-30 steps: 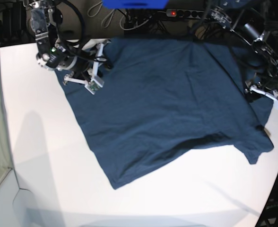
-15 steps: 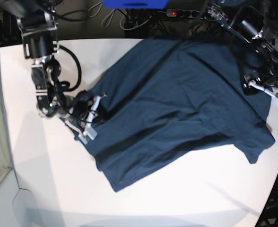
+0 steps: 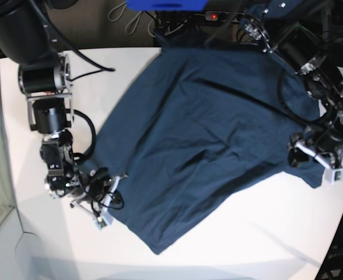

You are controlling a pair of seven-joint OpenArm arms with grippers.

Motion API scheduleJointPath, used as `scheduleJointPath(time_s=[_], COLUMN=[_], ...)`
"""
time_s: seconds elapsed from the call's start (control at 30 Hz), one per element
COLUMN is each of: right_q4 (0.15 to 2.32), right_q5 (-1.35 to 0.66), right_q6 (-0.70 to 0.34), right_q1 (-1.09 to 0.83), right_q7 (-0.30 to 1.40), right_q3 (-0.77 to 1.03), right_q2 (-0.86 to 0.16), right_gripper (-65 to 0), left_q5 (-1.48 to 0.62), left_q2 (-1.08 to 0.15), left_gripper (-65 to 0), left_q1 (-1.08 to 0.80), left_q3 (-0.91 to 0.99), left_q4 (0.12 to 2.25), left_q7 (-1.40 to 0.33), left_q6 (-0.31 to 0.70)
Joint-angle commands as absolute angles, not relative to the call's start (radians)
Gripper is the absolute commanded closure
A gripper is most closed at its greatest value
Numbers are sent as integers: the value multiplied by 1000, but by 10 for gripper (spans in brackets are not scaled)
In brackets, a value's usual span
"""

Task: Layout the t-shirt on the table in an organized manner, then fold the t-shirt properly
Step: 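Grasp the shirt body with both grippers and drag it toward the robot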

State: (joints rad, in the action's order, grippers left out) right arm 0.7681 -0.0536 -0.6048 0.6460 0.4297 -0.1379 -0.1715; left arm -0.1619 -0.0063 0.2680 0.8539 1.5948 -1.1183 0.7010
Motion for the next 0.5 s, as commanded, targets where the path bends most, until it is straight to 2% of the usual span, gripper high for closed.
scheduleJointPath(time_s=[0.0,0.13,0.27,0.47], right_q4=[828,1090,1414,1787], right_q5=[-64,-64,-65,-65], right_q6=[-608,-608,-608,-608], right_q1=[673,570,409,124], right_q7=[420,545,691,829], right_q3=[-120,-12,18,8], right_q2=[-185,-203,-196,-113], right_gripper=[-4,-3,-3,-3], left_q5=[-150,-70,-10,30], left_q2=[4,54,82,81], left_gripper=[-429,-429,-429,-429], left_q1=[309,394,464,550], left_q3=[837,796,725,605], left_q4=[1587,1472,1296,978], left_q7=[-1092,-1059,-970,-806], left_q6=[698,698,698,698])
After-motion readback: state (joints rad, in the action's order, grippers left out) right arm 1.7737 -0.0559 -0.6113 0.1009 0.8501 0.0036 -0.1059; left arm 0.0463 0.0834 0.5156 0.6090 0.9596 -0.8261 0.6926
